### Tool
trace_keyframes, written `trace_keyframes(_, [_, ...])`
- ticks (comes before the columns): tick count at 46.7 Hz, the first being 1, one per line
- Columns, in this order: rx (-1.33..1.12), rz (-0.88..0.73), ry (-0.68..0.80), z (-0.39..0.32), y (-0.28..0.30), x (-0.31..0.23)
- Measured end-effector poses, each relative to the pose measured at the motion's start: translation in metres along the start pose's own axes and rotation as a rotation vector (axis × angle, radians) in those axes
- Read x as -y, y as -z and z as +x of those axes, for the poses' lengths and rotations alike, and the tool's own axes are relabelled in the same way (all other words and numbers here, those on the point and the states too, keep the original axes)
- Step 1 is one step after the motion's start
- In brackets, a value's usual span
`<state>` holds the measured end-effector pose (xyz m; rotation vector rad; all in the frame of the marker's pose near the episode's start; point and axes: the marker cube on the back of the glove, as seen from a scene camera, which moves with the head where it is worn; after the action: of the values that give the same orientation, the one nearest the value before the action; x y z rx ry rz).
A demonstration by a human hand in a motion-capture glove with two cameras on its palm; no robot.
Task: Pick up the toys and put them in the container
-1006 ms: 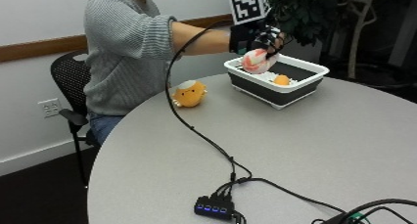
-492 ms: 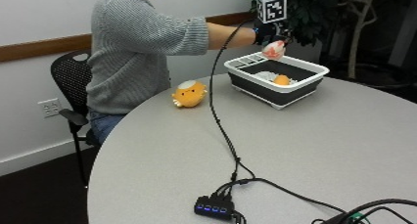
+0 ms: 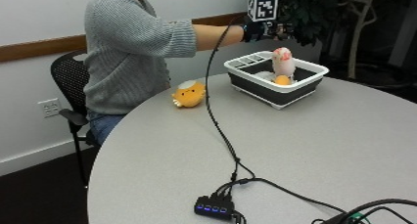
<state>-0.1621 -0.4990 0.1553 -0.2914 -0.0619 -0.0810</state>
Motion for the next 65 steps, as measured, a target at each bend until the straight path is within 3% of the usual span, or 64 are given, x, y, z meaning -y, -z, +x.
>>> trace_keyframes(8, [0.041,0.061,0.066,-0.005,0.023,-0.072])
trace_keyframes(18, [0.053,0.054,0.190,0.016,0.017,-0.260])
trace_keyframes(23, [-0.059,0.040,0.195,0.019,-0.010,-0.314])
trace_keyframes(31, [-0.138,0.007,0.033,0.037,-0.065,-0.319])
trace_keyframes(38, [-0.264,-0.207,-0.006,0.046,-0.157,-0.332])
trace_keyframes(42, [-0.202,-0.272,-0.034,0.046,-0.198,-0.339])
trace_keyframes(57, [-0.108,-0.221,-0.036,0.051,-0.199,-0.335])
trace_keyframes(65, [-0.131,0.035,-0.032,0.043,-0.197,-0.326])
